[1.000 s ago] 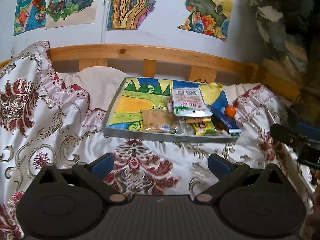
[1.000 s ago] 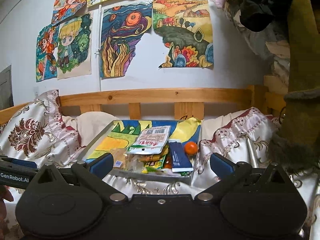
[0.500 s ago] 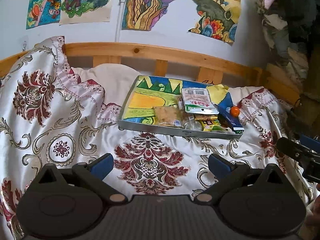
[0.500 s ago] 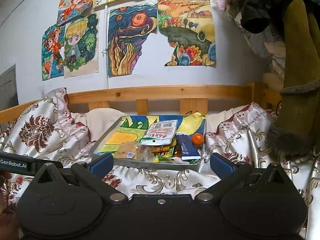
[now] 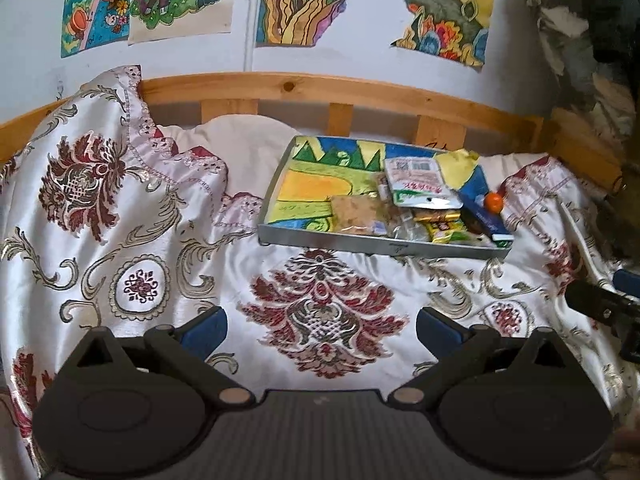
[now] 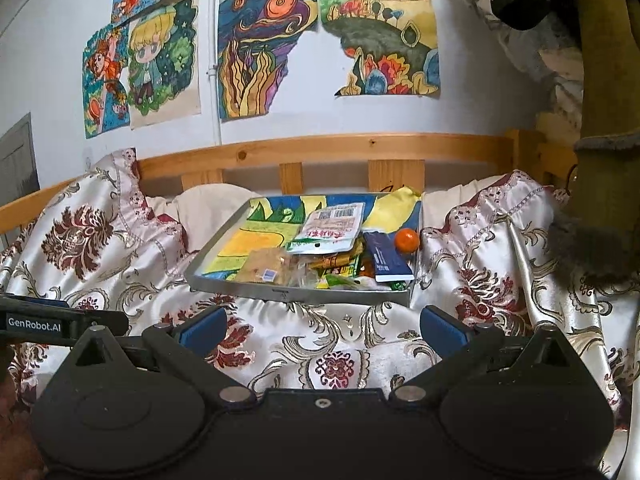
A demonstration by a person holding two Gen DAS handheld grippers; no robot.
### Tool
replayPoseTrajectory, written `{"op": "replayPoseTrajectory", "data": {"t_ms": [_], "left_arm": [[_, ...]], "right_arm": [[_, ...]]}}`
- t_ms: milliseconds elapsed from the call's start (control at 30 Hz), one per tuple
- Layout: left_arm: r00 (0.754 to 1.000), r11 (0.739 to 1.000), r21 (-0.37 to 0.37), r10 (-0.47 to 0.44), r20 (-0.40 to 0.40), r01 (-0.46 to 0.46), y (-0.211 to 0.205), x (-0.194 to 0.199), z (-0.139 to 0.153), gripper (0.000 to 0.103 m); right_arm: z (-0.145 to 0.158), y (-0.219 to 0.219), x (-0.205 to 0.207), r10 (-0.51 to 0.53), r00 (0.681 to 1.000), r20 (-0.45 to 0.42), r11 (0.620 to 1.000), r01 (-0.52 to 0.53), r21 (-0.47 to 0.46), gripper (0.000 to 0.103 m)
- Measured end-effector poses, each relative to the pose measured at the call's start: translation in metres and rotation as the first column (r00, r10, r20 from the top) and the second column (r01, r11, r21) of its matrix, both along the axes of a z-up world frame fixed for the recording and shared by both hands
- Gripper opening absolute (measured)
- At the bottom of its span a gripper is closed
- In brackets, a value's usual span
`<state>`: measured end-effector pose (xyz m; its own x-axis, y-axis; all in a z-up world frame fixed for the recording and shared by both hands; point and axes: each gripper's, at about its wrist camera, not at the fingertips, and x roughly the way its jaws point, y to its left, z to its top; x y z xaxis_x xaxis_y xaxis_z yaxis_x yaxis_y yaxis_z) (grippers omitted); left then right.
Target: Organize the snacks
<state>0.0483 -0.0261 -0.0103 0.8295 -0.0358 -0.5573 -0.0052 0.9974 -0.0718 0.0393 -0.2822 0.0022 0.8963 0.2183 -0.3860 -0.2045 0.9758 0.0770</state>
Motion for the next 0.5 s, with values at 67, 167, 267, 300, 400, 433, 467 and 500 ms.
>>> {"op": "replayPoseTrajectory", "data": {"t_ms": [67, 167, 267, 300, 400, 433, 467, 500], "left_arm": [[1.0, 1.0, 0.002, 0.001, 0.001, -0.001, 0.0004, 0.0003, -0.001, 0.102], [1.0, 1.0, 0.001, -0.004, 0.007, 0.004, 0.0003, -0.0003, -0.0023, 0.102], [1.0, 1.0, 0.009, -0.018, 0.022, 0.018, -0.0014, -0.0018, -0.002, 0.102], [0.999, 1.0, 0.013, -0.023, 0.028, 0.023, -0.002, -0.0024, -0.0018, 0.102], [0.998, 0.999, 0.023, -0.039, 0.041, 0.038, -0.0041, -0.0036, -0.0006, 0.102], [0.998, 0.999, 0.027, -0.042, 0.045, 0.041, -0.0046, -0.0041, -0.0004, 0.102], [0.998, 0.999, 0.03, -0.045, 0.049, 0.043, -0.0051, -0.0047, -0.0003, 0.102], [0.998, 0.998, 0.033, -0.047, 0.052, 0.045, -0.0055, -0.0052, -0.0002, 0.102]], "right_arm": [[-0.0012, 0.0016, 0.0011, 0.0, 1.0, -0.008, 1.0, 0.0, -0.008, 0.102], [-0.0026, 0.0038, 0.0018, 0.005, 1.0, -0.012, 1.0, -0.005, -0.021, 0.102], [-0.0026, 0.0058, 0.0003, 0.006, 1.0, -0.004, 0.999, -0.006, -0.033, 0.102], [-0.0025, 0.0058, -0.0002, 0.005, 1.0, -0.001, 0.999, -0.005, -0.034, 0.102], [-0.0024, 0.0053, 0.0, 0.0, 1.0, 0.001, 0.999, 0.0, -0.034, 0.102], [-0.0026, 0.0051, 0.0003, -0.002, 1.0, -0.001, 0.999, 0.002, -0.034, 0.102], [-0.0028, 0.0052, 0.0005, -0.003, 1.0, -0.003, 0.999, 0.003, -0.035, 0.102], [-0.003, 0.0052, 0.0009, -0.003, 1.0, -0.004, 0.999, 0.003, -0.035, 0.102]]}}
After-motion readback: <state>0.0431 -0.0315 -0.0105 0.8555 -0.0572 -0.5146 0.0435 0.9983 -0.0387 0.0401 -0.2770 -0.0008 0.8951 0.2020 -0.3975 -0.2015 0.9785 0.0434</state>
